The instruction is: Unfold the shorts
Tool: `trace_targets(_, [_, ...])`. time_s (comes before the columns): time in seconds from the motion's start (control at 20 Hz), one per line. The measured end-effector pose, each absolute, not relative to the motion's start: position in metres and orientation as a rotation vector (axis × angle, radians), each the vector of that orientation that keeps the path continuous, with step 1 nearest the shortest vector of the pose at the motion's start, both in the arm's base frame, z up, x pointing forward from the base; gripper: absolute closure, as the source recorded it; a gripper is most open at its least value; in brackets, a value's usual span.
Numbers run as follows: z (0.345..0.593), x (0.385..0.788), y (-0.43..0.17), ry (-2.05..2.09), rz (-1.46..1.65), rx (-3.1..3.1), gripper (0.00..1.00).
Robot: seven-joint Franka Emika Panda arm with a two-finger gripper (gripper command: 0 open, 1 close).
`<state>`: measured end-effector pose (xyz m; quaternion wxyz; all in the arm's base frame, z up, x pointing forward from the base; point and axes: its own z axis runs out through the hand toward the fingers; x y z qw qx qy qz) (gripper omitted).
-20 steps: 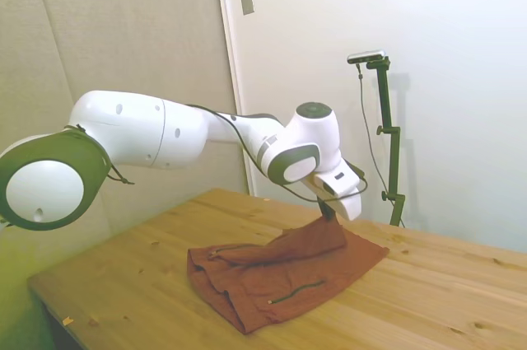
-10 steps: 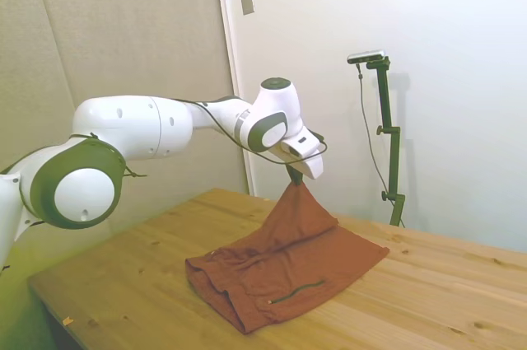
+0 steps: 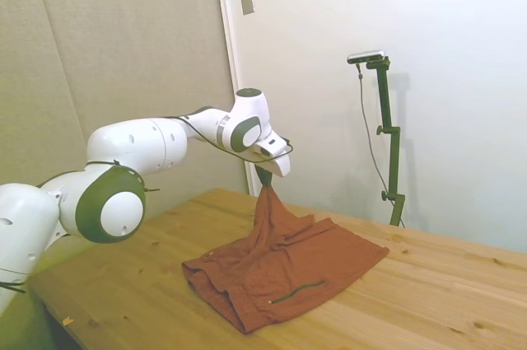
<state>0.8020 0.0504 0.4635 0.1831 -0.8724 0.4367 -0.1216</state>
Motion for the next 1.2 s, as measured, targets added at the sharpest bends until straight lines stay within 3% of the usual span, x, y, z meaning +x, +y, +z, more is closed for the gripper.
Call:
trace_targets(0.2, [0.466, 0.803, 0.055, 1.212, -0.342, -2.478, 0.00])
trace_targets(0.4, [0.472, 0.791, 0.000, 1.392, -0.338, -2.566, 0.00])
trace_targets(0.6, [0.486, 0.756, -0.052, 1.449, -0.234, -2.691, 0.00])
trace_targets(0.95, [0.543, 0.683, -0.067, 1.335, -0.187, -2.751, 0.00])
trace_targets(1.2, [0.561, 0.624, -0.069, 1.296, -0.133, -2.764, 0.00])
